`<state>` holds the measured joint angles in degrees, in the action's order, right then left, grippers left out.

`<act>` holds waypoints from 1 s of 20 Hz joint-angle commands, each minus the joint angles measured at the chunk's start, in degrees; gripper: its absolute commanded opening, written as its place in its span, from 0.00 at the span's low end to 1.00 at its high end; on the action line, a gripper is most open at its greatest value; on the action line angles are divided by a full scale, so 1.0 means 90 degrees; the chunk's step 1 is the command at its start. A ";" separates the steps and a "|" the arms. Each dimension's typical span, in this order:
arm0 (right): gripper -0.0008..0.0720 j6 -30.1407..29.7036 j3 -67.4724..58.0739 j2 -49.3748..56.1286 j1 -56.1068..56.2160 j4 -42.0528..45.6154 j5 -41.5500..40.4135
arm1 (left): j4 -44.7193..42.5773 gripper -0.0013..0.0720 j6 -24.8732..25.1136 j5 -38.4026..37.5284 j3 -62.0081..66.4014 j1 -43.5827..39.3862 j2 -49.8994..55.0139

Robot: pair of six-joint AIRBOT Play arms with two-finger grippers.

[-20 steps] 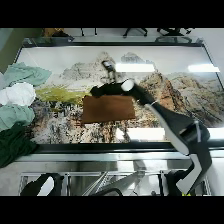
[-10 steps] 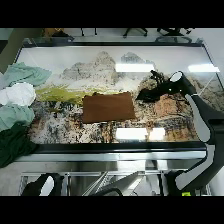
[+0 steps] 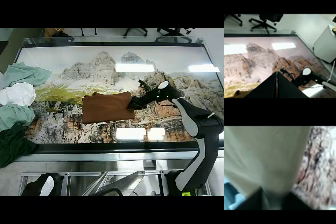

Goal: Fold the shirts.

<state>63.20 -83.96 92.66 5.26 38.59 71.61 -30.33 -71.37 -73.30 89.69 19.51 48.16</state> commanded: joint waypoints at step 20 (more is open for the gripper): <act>0.03 0.1984 0.4158 -0.4680 -0.7482 0.3143 -0.1452 | 0.0068 0.04 0.0223 -0.0355 -0.0002 0.0005 0.0682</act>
<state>78.94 -57.06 57.74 -52.23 64.64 60.77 -30.26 -70.78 -75.26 89.67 19.51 52.64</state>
